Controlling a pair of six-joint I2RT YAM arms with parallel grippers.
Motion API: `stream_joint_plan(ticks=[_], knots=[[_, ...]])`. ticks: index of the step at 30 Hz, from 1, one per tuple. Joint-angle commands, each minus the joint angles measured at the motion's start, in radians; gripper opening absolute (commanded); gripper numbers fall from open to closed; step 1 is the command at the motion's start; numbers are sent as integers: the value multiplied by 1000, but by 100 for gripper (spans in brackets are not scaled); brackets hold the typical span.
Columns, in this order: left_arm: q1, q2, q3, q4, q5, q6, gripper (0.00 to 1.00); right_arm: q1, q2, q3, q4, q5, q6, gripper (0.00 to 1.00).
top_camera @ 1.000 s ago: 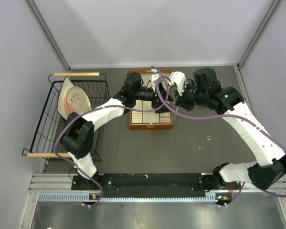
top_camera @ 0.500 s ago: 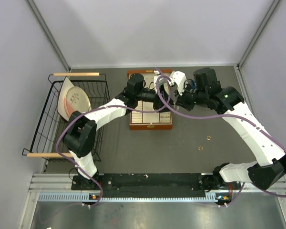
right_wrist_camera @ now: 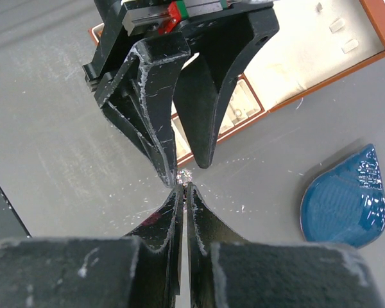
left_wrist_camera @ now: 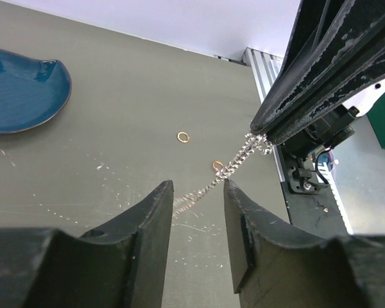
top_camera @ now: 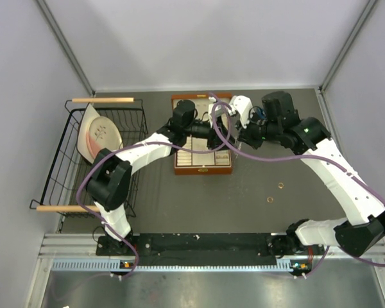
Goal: Organize the mixed jewelry
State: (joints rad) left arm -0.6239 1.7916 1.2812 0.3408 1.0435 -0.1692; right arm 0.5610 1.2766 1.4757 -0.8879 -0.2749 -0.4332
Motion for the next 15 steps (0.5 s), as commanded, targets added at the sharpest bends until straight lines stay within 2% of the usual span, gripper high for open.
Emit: stream_joint_plan(ticks=[1,15], knots=[[-5,0,-19,30,21,33,40,5,-36,60,-2,11,10,0],[-25,11,-37,23,9,51,33,4,-46,58,-3,17,8,0]])
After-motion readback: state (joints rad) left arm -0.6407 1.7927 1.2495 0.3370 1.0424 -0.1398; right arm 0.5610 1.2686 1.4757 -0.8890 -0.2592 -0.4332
